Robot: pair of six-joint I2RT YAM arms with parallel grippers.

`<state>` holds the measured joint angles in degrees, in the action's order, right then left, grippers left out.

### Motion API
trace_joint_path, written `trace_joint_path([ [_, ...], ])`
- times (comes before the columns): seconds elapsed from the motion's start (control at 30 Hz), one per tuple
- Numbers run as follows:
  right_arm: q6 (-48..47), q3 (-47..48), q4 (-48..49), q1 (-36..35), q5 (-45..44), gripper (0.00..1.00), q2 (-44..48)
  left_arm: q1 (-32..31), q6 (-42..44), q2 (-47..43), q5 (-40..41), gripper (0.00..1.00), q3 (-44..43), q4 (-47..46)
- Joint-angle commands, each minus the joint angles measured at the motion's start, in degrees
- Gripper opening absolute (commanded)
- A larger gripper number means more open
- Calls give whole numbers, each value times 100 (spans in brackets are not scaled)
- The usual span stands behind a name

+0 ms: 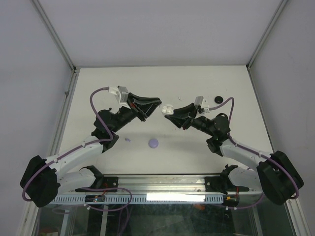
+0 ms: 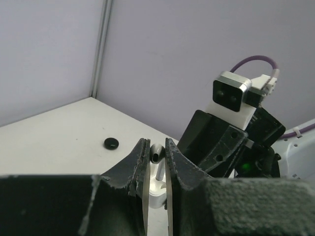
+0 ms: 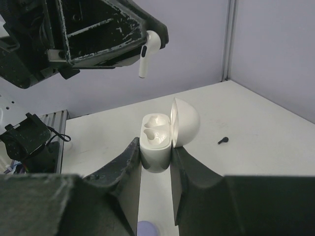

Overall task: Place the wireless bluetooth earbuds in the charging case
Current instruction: Place the earbud in the charging case.

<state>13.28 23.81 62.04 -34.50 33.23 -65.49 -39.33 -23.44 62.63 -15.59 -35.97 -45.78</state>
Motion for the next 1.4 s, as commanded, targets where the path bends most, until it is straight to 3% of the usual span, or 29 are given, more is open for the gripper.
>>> trace_joint_path([
  [0.0, 216, 242, 642, -53, -102, 0, -15, -241, 321, -138, -156, 0, 55, -703],
  [0.6, 618, 176, 1031, -70, -219, 0, 85, -684, 902, 241, 111, 0, 28, -801],
  [1.37, 642, 117, 1129, -77, -315, 0, 171, -782, 832, 434, 223, 0, 32, -911],
])
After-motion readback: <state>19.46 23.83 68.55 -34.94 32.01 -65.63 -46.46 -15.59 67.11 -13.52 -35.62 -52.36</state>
